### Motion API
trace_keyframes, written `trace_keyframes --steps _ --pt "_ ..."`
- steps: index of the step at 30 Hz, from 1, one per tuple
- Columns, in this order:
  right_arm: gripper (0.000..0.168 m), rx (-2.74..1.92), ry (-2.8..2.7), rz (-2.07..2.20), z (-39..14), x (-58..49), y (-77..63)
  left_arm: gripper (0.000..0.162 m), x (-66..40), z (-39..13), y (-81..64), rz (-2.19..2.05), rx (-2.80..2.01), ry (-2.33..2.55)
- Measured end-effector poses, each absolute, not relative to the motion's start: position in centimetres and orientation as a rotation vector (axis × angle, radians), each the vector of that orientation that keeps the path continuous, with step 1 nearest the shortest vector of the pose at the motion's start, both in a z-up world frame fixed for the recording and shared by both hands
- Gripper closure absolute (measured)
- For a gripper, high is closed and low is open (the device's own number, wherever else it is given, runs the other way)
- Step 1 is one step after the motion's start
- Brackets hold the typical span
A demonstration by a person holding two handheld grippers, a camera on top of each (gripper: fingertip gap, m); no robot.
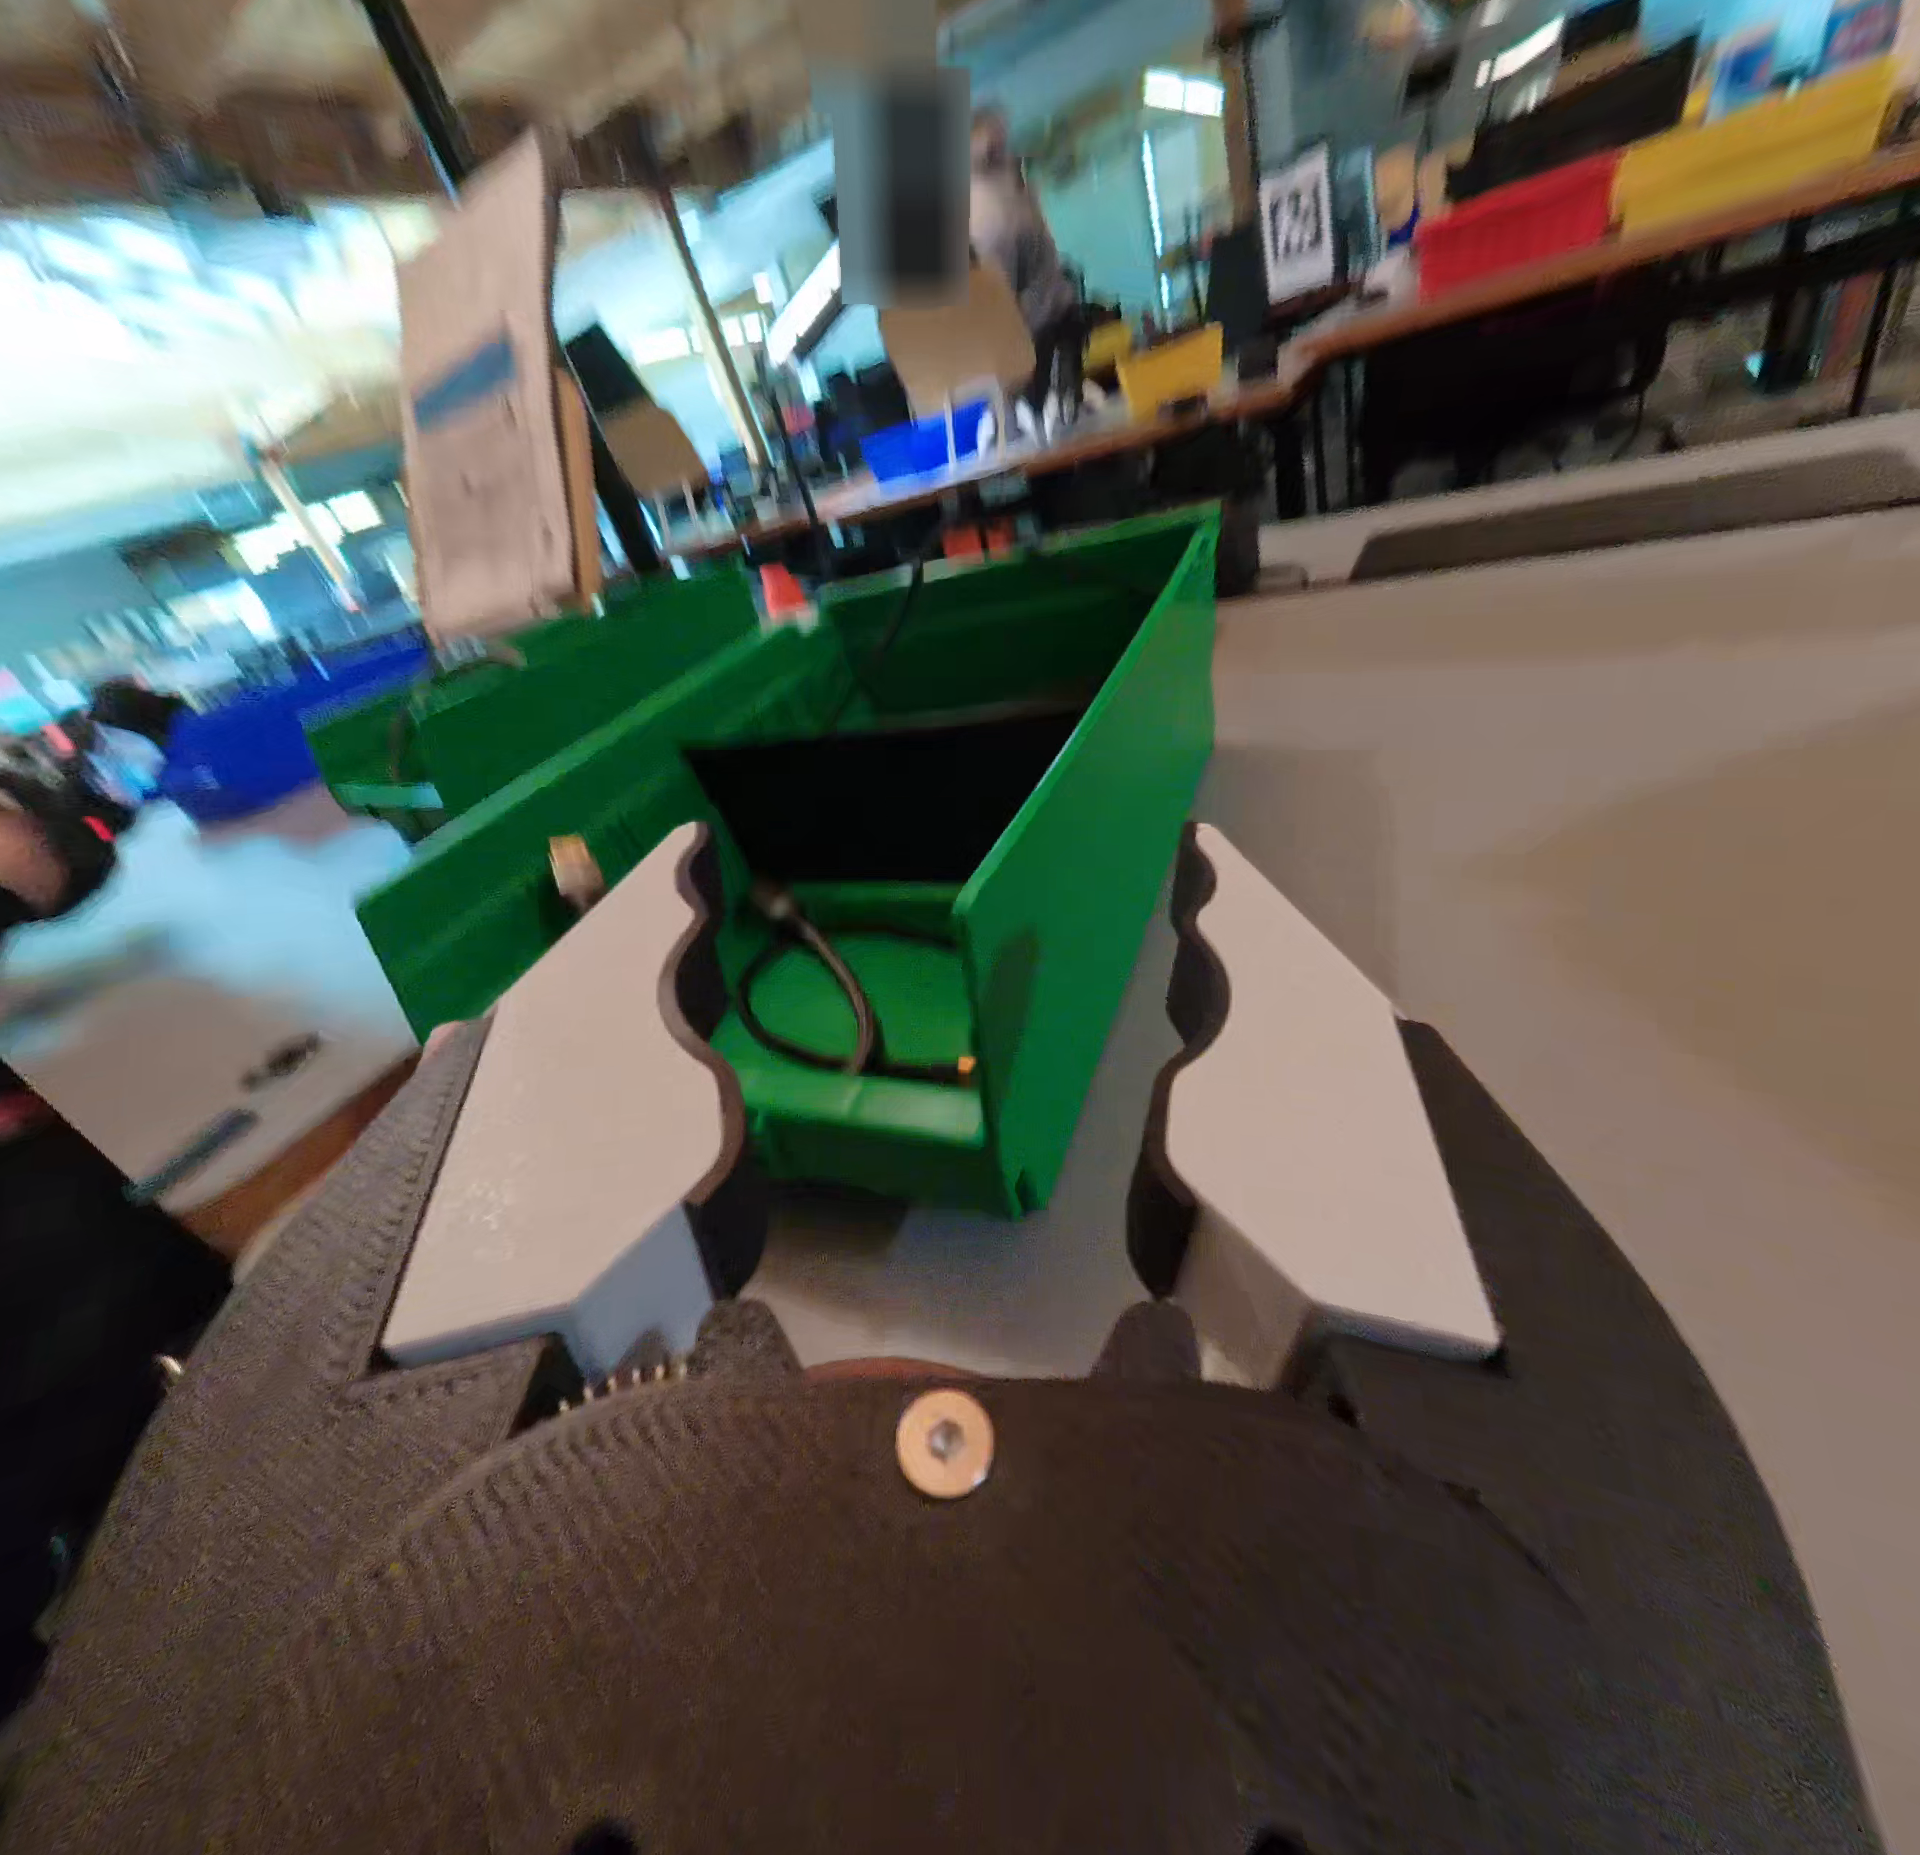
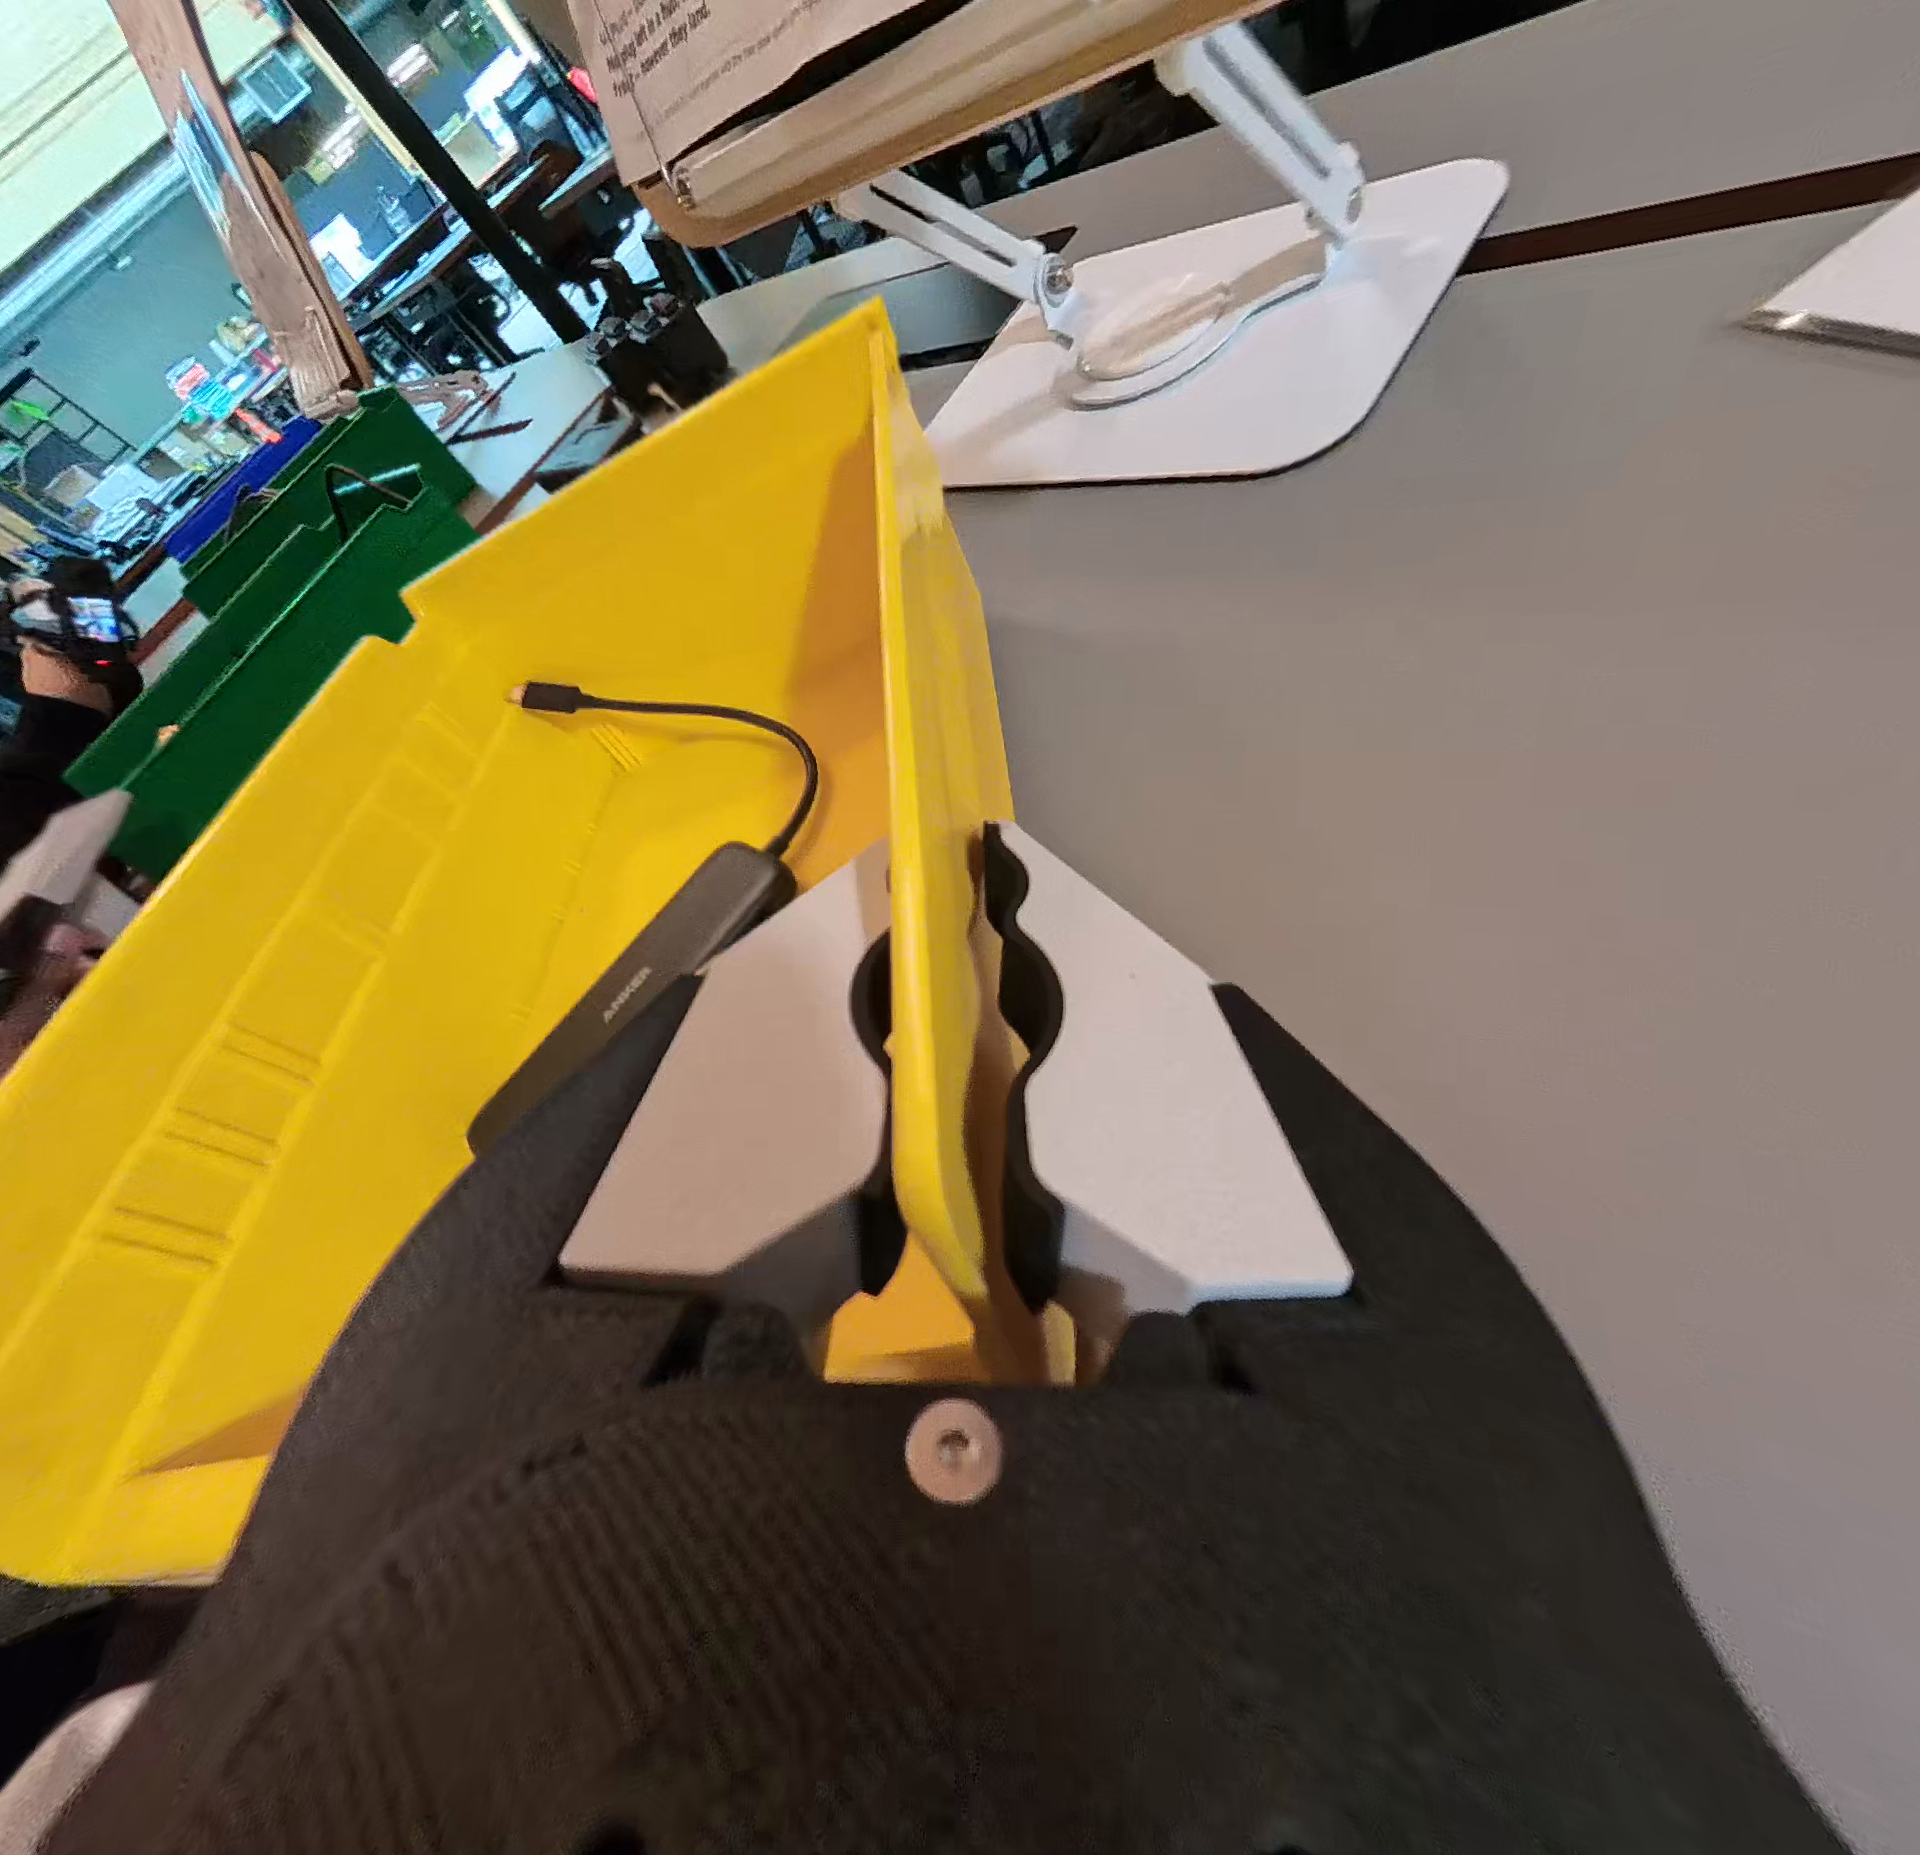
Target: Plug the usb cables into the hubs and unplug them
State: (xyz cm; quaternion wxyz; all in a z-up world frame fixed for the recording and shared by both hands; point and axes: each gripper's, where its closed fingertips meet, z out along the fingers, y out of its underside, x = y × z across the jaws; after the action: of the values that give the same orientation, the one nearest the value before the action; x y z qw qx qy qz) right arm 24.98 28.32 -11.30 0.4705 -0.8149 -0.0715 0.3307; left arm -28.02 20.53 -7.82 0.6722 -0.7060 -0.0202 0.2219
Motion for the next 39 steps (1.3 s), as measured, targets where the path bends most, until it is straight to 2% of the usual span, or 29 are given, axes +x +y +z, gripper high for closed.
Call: trace_keyframes --steps 2,4,9,12,15,17,20,27,32,34,37,39 --pt "0.158 -1.991 -0.205 0.785 -11.3 24.0 28.9 0.069 -28.8 -9.0 20.8 0.39 -1.669 -0.066" --pt "0.158 -1.988 -0.211 0.759 -11.3 23.3 29.1 0.081 -28.8 -9.0 20.8 0.348 -1.67 -0.041" --pt "0.159 -1.976 -0.198 0.7 -11.4 21.8 28.5 0.078 -30.1 -9.5 21.9 0.404 -1.703 -0.06" --pt "0.16 -1.948 -0.229 0.649 -10.5 21.7 27.3 0.087 -30.1 -9.7 23.0 0.427 -1.721 -0.044" --pt "0.16 -1.939 -0.226 0.637 -10.6 22.3 26.2 0.113 -29.3 -10.2 24.4 0.423 -1.751 0.01" --pt "0.16 -1.943 -0.212 0.639 -10.8 23.0 25.6 0.15 -27.6 -10.9 25.4 0.322 -1.792 0.111" --pt "0.16 -1.941 -0.194 0.614 -10.7 24.0 24.5 0.16 -27.5 -10.6 26.0 0.132 -1.852 0.063" --pt "0.16 -1.893 -0.191 0.511 -9.7 20.7 23.1 0.161 -30.3 -5.4 26.4 0.048 -1.817 0.056" --pt "0.157 -1.888 -0.056 0.67 -12.3 11.0 24.9 0.161 -32.1 -2.2 26.4 0.08 -1.793 0.057" --pt "0.15 -1.861 -0.05 0.718 -11.9 6.8 25.8 0.161 -33.1 -1.5 26.5 0.141 -1.797 0.054" --pt "0.154 -1.85 -0.058 0.719 -11.1 0.9 27.3 0.162 -34.6 -0.2 26.3 0.169 -1.763 0.012" --pt "0.144 -1.863 -0.071 0.789 -10.6 -3.4 27.8 0.162 -35.6 1.2 25.7 0.197 -1.734 -0.003"
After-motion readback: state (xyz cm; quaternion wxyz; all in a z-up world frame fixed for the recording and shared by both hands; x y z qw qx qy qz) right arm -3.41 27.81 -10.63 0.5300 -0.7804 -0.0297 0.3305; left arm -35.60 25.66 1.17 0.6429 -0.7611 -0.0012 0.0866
